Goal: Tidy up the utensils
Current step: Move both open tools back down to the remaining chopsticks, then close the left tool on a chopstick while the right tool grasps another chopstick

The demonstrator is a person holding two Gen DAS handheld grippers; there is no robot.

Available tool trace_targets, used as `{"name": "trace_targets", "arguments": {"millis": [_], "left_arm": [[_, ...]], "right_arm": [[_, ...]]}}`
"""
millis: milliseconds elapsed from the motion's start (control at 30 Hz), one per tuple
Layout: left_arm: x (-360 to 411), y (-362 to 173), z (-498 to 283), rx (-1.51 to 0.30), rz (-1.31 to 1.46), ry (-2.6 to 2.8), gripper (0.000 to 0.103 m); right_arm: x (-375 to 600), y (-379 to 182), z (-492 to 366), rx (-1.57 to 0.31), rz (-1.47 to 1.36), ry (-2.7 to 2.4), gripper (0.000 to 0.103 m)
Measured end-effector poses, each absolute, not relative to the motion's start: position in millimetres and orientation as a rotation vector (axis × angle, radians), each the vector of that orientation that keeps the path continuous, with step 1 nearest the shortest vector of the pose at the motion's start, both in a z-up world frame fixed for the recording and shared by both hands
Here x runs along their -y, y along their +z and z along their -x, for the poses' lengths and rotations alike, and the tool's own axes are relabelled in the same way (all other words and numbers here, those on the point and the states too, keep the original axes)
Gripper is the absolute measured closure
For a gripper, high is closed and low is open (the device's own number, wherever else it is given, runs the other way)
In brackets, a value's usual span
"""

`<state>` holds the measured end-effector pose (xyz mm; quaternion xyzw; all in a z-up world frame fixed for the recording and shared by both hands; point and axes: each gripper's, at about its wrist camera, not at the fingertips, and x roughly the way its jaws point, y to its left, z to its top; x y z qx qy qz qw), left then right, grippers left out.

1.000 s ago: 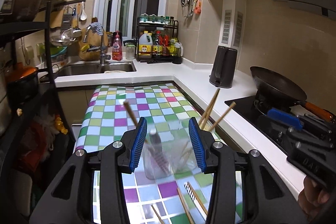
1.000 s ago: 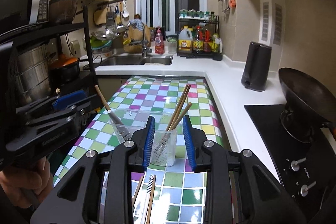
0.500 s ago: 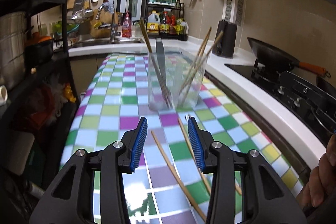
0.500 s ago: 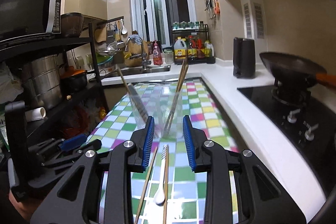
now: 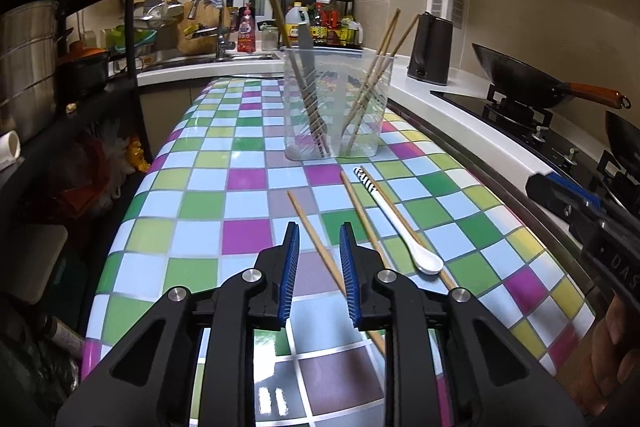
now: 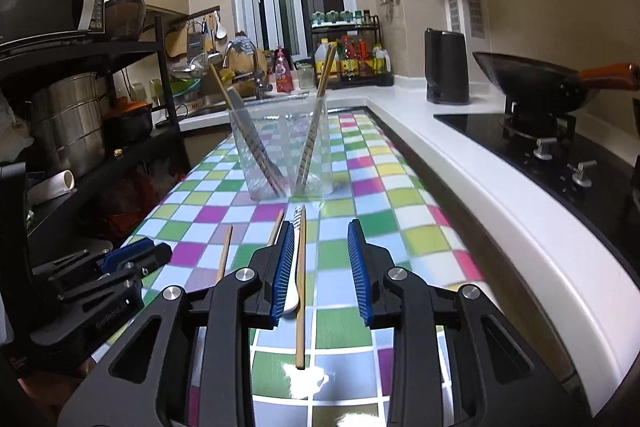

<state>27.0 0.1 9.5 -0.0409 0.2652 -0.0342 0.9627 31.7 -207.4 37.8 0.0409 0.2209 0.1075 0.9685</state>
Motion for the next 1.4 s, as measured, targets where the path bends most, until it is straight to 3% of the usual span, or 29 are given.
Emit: {"name": "trace_targets", "arguments": {"millis": [100, 200, 567, 1267, 1400], "left_arm": [[-11, 6, -23, -0.548, 0.106, -0.054, 0.085], [-19, 2, -22, -0.569, 0.138, -0.045, 0.085], [17, -25, -22, -0.697, 0.135, -0.186, 0.084], [40, -41, -30, -0.775, 0.055, -0.139, 0.083], [44, -41, -31, -0.771, 0.018, -0.122, 0.082]], "right_arm": [[204, 29, -32, -0.485, -0.094, 0.242, 0.075], [202, 20, -32, -0.526, -0.101, 0.263, 0.086], [199, -19, -46, -0.719, -0.109, 0.288, 0.085], [183, -38, -55, -0.781, -0.028, 0.294, 0.085], [185, -38, -56, -0.786, -0.02, 0.282, 0.089]]}}
